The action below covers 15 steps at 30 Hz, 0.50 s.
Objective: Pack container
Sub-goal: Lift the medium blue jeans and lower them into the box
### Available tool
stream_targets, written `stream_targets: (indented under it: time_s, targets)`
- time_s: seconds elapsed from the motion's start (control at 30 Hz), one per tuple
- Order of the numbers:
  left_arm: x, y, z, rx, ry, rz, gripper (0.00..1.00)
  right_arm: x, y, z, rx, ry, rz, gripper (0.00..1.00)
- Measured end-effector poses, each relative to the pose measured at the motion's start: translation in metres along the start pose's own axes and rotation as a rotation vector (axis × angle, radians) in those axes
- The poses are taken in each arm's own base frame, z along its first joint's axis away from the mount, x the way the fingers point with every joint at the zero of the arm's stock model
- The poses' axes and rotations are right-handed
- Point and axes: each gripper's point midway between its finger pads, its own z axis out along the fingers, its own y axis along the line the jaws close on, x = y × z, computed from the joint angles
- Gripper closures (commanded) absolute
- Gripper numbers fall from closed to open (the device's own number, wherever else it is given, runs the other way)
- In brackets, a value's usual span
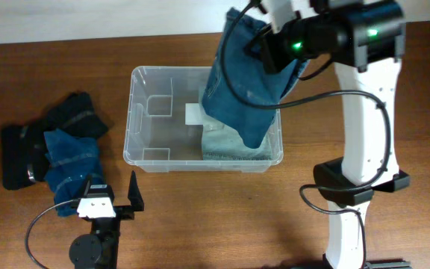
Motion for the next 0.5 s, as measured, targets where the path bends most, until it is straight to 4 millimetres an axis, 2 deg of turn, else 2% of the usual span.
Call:
stream_targets:
  time_s: [0.17, 0.37, 0.5]
  targets:
    - [0.0, 0.0, 0.0, 0.0, 0.0, 0.0, 0.01, 0.017, 0.002, 0.026, 0.005, 0.107, -0.099, 0.96]
    - [0.0, 0.0, 0.0, 0.0, 0.0, 0.0, 0.01, 0.044, 0.0, 0.054, -0.022, 0.237, -0.112, 0.96]
    - [0.0, 0.0, 0.0, 0.0, 0.0, 0.0, 0.01, 0.057, 0.009, 0.068, -0.051, 0.297, -0.146, 0.96]
